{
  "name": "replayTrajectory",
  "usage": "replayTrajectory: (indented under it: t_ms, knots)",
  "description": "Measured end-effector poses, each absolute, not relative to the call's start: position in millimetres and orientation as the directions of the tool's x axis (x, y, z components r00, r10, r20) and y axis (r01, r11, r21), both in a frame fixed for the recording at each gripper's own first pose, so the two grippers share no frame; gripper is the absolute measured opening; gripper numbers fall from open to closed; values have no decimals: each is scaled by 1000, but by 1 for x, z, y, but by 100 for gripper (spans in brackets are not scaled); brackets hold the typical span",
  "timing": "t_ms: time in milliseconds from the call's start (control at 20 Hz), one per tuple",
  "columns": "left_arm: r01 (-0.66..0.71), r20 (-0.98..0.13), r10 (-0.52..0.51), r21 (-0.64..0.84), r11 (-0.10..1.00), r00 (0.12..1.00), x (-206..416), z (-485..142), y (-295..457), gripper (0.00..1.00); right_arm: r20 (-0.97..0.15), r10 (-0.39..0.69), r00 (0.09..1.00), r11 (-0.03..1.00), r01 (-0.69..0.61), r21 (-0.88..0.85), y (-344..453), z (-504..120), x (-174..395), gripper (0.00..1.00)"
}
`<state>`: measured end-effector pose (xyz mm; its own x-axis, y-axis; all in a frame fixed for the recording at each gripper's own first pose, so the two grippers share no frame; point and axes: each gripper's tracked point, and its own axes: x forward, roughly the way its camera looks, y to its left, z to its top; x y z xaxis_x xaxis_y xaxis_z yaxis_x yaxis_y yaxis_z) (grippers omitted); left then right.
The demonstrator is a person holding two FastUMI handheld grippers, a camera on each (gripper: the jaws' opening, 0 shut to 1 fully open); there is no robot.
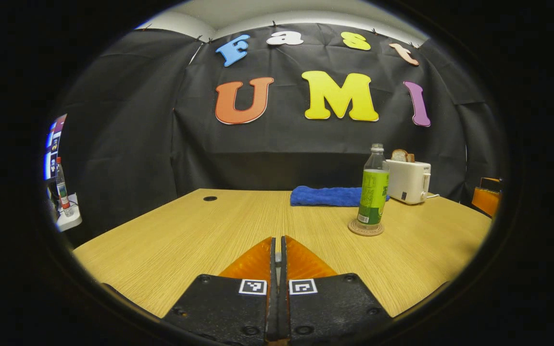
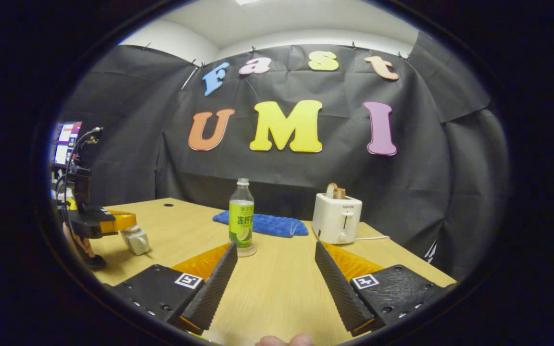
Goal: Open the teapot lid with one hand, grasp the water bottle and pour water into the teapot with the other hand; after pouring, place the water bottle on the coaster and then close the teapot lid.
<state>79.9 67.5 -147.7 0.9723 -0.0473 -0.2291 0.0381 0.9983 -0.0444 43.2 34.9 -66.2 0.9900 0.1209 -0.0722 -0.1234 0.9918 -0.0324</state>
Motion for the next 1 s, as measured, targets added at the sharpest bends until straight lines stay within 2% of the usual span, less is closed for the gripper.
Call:
replayTrajectory:
  t_ms: [250, 300, 400, 450, 850, 1000]
  knots:
    - [4, -214, -7, -16, 1000, 977, 79, -140, 70, 7, -82, 116, 990, 993, -118, -18, 30, -70, 44, 97]
    - [-5, -181, 6, 5, 1000, 983, 76, -126, 73, 21, -104, 115, 988, 993, -117, -13, 26, -74, 45, 96]
    - [-25, -165, 30, 32, 999, 986, 69, -109, 75, 81, -100, 92, 991, 996, -93, -7, 15, -67, 45, 97]
    - [-41, -128, 45, 40, 998, 991, 63, -87, 74, 100, -81, 76, 994, 997, -76, -3, 7, -57, 41, 97]
    - [-36, 25, 36, 3, 999, 999, 8, 3, 28, 100, -7, 43, 999, 998, -43, 39, -24, -24, 7, 96]
    - [-39, 49, 41, -36, 999, 998, -12, 14, 10, 100, 6, 25, 1000, 998, -25, 49, -32, -17, -4, 96]
